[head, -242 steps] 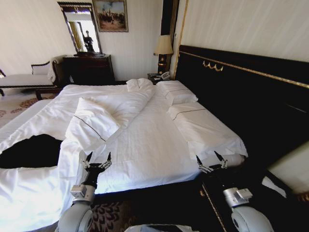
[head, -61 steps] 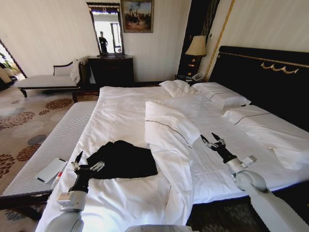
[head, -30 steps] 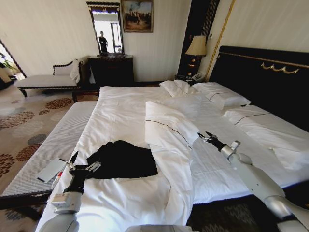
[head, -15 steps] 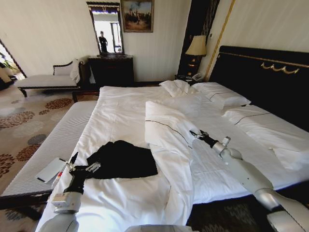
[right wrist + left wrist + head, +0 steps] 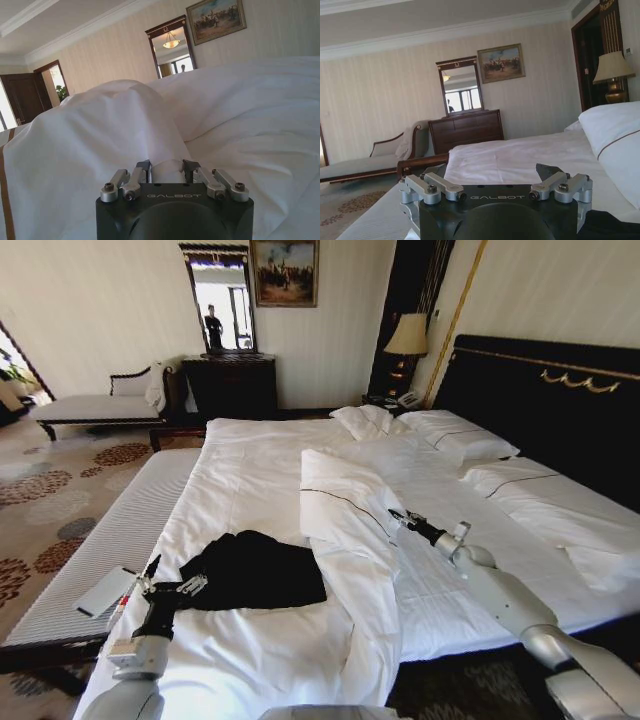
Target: Fold the clothes on the bed.
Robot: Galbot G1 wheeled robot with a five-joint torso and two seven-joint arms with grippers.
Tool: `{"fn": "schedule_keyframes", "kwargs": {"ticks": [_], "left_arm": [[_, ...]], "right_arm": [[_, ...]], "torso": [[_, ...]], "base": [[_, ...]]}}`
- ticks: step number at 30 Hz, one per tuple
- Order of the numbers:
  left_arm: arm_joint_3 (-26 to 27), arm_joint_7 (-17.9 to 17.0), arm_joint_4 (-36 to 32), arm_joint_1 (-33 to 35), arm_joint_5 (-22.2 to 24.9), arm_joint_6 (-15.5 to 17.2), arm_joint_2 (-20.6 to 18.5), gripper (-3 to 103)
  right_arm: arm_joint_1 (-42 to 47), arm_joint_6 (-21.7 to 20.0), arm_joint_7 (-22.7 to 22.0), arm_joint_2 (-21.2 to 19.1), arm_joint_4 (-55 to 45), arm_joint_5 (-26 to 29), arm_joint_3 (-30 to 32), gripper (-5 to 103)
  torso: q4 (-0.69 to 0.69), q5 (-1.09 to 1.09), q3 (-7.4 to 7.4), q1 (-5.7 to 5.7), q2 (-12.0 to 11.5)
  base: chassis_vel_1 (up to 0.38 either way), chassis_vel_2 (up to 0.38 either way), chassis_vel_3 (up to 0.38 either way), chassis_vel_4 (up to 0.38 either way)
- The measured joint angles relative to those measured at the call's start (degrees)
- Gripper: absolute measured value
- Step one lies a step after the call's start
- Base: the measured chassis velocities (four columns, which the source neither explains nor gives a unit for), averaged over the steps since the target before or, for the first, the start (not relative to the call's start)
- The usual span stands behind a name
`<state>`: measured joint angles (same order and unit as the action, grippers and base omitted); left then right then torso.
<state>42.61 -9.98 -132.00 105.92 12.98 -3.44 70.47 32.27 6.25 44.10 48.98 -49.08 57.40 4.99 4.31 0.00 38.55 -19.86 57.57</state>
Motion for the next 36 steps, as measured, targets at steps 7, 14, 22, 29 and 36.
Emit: {"fn": "schedule_keyframes", "kwargs": {"ticks": [7,14,22,29,36], "left_arm": [[0.81,-0.02,0.16,-0.02,0.13,-0.21,-0.04,100],[1.19,-0.09,0.05,0.09,0.38,-0.26,0.08,100],[1.55,-0.11,-0.30,0.33,0.67,-0.27,0.23,100],[1.47,-0.02,-0.36,0.16,0.84,-0.55,0.38,100],[0.66,0.07,0.01,-0.69,1.16,-0.76,0.28,100]], "right_arm": [[0.13,-0.12,-0.81,-0.25,-0.83,0.00,0.19,18],[0.76,-0.22,-1.18,-0.45,-2.08,0.10,0.17,1],[2.04,-0.25,-1.56,-1.28,-4.74,0.19,1.11,0],[8.09,-2.44,-4.61,-4.51,-13.55,2.42,6.87,0],[21.53,-4.09,-8.27,-8.94,-27.75,6.40,17.99,0]], "torso": [[0.00,0.00,0.00,0.00,0.00],[0.00,0.00,0.00,0.00,0.00],[0.00,0.00,0.00,0.00,0.00],[-0.01,0.01,0.00,0.00,0.00],[0.03,0.00,-0.01,0.00,0.00]], "base": [[0.000,0.000,0.000,0.000],[0.000,0.000,0.000,0.000],[0.000,0.000,0.000,0.000],[0.000,0.000,0.000,0.000],[0.000,0.000,0.000,0.000]]}}
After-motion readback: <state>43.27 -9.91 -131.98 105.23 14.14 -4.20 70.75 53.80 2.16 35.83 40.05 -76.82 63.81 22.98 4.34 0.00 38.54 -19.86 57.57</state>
